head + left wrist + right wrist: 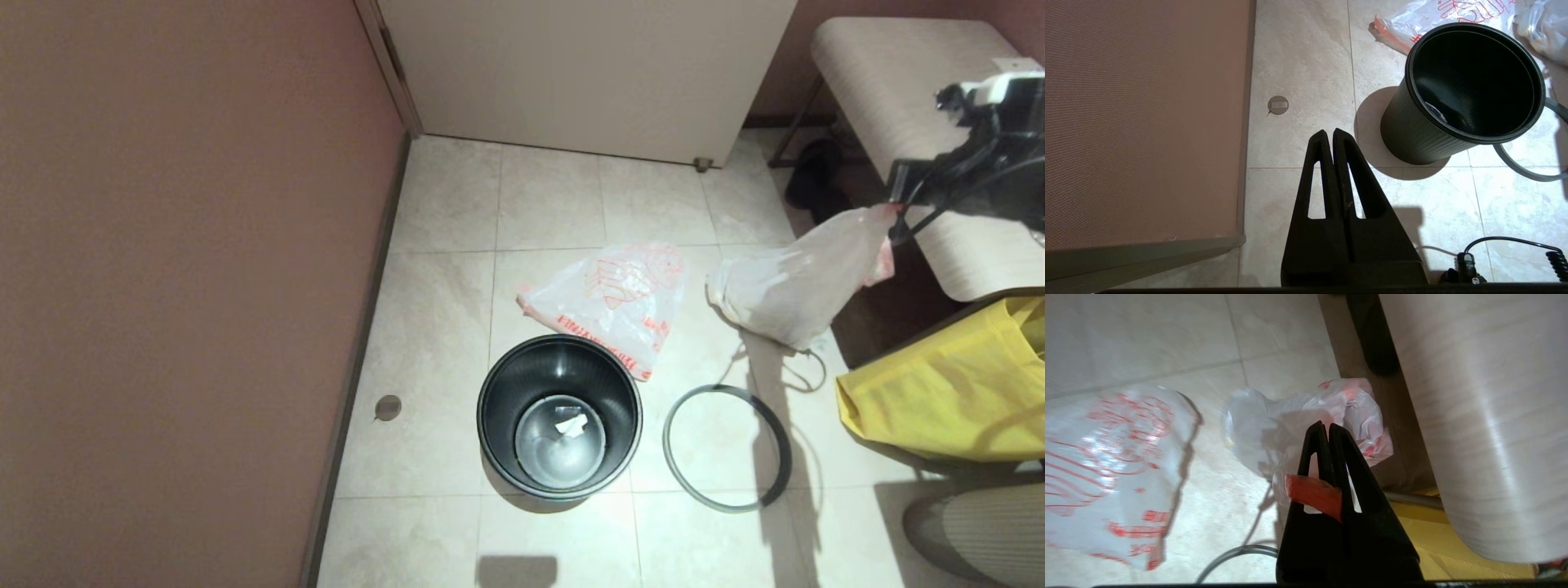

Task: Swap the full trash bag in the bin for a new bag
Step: Place the trash bag on the floor

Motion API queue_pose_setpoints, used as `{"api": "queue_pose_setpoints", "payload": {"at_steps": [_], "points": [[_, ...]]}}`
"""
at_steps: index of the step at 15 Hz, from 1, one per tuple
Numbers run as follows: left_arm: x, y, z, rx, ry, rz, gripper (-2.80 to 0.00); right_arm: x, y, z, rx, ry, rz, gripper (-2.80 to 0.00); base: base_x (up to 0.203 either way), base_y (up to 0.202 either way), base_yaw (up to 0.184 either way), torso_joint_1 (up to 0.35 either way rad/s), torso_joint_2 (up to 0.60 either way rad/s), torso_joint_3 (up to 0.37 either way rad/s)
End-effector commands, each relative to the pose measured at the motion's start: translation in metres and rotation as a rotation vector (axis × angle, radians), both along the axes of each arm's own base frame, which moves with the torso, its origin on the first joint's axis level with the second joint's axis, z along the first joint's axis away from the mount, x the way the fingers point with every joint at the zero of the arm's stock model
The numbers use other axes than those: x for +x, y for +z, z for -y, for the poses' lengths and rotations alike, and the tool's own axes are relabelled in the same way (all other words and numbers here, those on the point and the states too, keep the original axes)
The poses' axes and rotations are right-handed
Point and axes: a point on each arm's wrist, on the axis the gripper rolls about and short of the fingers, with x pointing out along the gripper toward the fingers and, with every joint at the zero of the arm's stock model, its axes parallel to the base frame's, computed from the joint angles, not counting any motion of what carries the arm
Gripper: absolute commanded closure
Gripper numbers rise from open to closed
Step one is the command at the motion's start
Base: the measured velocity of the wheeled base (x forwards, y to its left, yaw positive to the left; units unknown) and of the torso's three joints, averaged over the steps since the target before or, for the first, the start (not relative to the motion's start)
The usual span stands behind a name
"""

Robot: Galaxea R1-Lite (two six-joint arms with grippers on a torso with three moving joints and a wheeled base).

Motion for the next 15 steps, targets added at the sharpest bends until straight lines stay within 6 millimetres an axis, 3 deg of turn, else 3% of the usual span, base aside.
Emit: {"api": "queue_pose_setpoints", "payload": {"at_steps": [1,2,3,4,6,8,11,13,15], "points": [[0.000,0.000,0.000,-0.001,0.000,-0.001,0.00,0.051,-0.107,0.030,0.011,-0.039,-0.170,0.00,0.000,0.000,0.000,0.000,0.00,0.000],[0.000,0.000,0.000,-0.001,0.002,-0.001,0.00,0.057,-0.125,0.040,0.006,-0.055,-0.187,-2.80,0.000,0.000,0.000,0.000,0.00,0.000],[0.000,0.000,0.000,-0.001,0.000,-0.001,0.00,0.057,-0.131,0.047,0.003,-0.068,-0.191,-2.80,0.000,0.000,0.000,0.000,0.00,0.000],[0.000,0.000,0.000,-0.001,0.000,-0.001,0.00,0.053,-0.123,0.048,0.001,-0.072,-0.186,-2.80,0.000,0.000,0.000,0.000,0.00,0.000],[0.000,0.000,0.000,-0.001,0.000,-0.001,0.00,0.029,-0.091,0.046,-0.002,-0.093,-0.268,-2.80,0.000,0.000,0.000,0.000,0.00,0.000],[0.000,0.000,0.000,-0.001,0.000,-0.001,0.00,-0.012,-0.061,0.040,0.010,-0.104,-0.460,-2.80,0.000,0.000,0.000,0.000,0.00,0.000],[0.000,0.000,0.000,-0.001,0.001,-0.001,0.00,-0.086,-0.005,0.024,0.064,-0.080,-0.610,-2.80,0.000,0.000,0.000,0.000,0.00,0.000],[0.000,0.000,0.000,-0.001,0.000,-0.001,0.00,-0.128,0.013,0.014,0.160,-0.087,-0.699,-2.80,0.000,0.000,0.000,0.000,0.00,0.000],[0.000,0.000,0.000,-0.001,0.000,-0.001,0.00,-0.156,0.011,0.006,0.249,-0.090,-0.842,-2.80,0.000,0.000,0.000,0.000,0.00,0.000]]}}
